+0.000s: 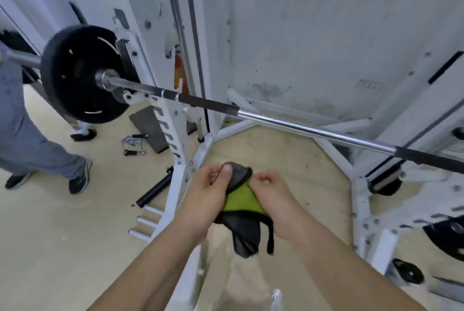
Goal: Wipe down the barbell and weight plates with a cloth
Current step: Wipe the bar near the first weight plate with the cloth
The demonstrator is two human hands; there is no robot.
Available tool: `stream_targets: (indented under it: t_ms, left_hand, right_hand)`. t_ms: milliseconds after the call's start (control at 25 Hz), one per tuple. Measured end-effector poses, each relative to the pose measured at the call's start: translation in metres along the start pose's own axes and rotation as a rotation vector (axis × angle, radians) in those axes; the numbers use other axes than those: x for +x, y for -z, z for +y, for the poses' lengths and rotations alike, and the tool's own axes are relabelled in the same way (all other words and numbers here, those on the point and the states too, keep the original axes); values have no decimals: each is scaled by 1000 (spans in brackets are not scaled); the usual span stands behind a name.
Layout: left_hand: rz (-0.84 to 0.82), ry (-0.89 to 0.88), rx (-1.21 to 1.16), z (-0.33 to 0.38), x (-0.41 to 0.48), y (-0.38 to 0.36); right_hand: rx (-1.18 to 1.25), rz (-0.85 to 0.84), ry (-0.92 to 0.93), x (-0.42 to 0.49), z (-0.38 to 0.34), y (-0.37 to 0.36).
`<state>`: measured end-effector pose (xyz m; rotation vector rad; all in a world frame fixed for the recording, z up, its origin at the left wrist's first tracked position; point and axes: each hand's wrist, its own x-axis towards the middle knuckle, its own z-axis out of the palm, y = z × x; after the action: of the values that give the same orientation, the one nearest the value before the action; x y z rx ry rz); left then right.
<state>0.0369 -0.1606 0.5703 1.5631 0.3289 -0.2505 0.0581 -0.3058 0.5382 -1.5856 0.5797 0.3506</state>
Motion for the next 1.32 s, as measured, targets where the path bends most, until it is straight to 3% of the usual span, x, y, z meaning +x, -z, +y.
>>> stream_targets:
  t_ms: [160, 360, 440, 520, 760, 920, 1120, 1320]
  left_hand:
    - [-436, -29, 127, 64, -40, -3]
    - [-657, -133, 275, 90, -45, -22]
    - [-549, -106, 260, 92, -33, -36]
    - [-291, -92, 261, 90, -6, -45]
    - [95, 364, -407, 99, 57, -45]
    - [259, 379, -598, 115, 75, -18]
    - [591, 219, -420, 128, 118, 43]
    - [612, -33, -47, 160, 163, 122]
  right_hand:
    - [121, 119, 99, -47, -69, 13]
    - [195, 191, 78, -59, -96, 30]
    - [124, 193, 73, -49, -104, 44]
    - [42, 136, 115, -28, -120, 57]
    - [-164, -90, 168, 50, -153, 52]
    - [-275, -183, 206, 77, -172, 19]
    - [-331, -304, 285, 107, -207, -40]
    - [-428, -277, 308, 147, -229, -101]
